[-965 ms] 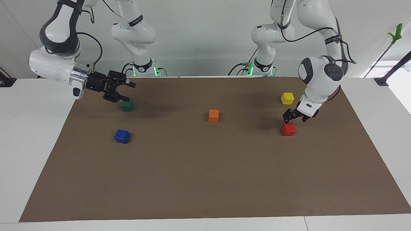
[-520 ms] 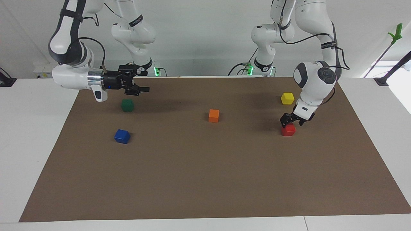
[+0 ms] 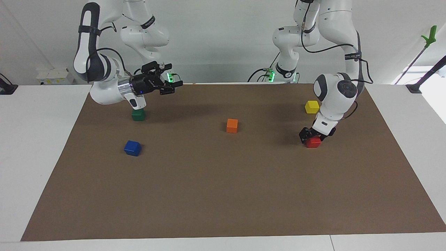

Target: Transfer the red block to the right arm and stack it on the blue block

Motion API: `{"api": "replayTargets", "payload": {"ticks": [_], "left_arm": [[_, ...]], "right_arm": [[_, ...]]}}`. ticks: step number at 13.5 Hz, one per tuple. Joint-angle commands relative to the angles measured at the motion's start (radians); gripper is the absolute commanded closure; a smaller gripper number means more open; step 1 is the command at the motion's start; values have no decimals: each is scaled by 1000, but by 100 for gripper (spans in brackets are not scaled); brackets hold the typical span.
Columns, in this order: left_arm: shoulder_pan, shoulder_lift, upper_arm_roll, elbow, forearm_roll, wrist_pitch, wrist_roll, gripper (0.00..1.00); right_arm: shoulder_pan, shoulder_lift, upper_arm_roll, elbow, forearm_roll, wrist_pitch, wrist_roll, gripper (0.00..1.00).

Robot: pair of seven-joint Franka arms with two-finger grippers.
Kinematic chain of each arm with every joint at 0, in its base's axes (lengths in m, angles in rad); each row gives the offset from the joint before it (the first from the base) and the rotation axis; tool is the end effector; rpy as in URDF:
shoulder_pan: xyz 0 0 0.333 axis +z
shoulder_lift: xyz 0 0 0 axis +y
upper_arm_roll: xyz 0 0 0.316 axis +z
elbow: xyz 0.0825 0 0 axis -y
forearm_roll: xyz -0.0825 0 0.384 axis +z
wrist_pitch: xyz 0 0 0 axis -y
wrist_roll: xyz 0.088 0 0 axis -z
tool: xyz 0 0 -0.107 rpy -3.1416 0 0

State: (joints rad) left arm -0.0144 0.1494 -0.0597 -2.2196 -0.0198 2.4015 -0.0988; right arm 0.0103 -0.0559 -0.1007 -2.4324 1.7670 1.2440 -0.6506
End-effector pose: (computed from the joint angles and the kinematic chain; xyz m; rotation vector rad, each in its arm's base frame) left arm 0.5457 -0.0405 0.3119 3.1154 0.0622 0.0477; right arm 0.4520 0.0863 0.4160 -1.1966 0.0593 0.0966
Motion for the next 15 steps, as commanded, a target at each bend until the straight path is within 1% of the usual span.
{"api": "replayTargets", "payload": {"ticks": [1,2,3,4,5,6,7,9,11,12,13,15], "left_arm": [[-3,1,11,-6,-8,4,-45,90],[1,2,11,-2,-9,-10,-61,100],[-4,2,11,17,-12,-46,-68,100],[-10,9,9,68,-22,-115,-123,100],[-18,16,3,139,-29,-210,-219,100],[-18,15,-6,203,-31,-291,-270,100],[-18,7,-24,259,-32,-388,-307,100],[-18,9,-49,413,-63,-601,-439,100],[-18,-1,-69,539,-107,-773,-586,100],[-18,-8,-95,593,-133,-842,-652,100],[-18,-14,-123,653,-161,-911,-758,100],[-19,-27,-193,740,-216,-1002,-994,100]], "right_arm": [[57,77,-1,-23,124,-83,-38,0],[75,83,-1,-27,152,-86,-38,0],[104,103,-1,-28,195,-96,-38,0],[132,135,-1,-28,250,-135,-41,0],[161,171,-1,-28,300,-162,-58,0],[192,189,-1,-28,336,-176,-76,0],[218,194,-1,-28,371,-176,-81,0],[253,220,-1,-25,420,-181,-87,0],[286,249,-1,-23,451,-186,-96,0],[287,266,-1,-20,451,-189,-113,0],[290,293,3,-19,453,-210,-142,0],[310,315,3,-11,459,-230,-176,0]]}}
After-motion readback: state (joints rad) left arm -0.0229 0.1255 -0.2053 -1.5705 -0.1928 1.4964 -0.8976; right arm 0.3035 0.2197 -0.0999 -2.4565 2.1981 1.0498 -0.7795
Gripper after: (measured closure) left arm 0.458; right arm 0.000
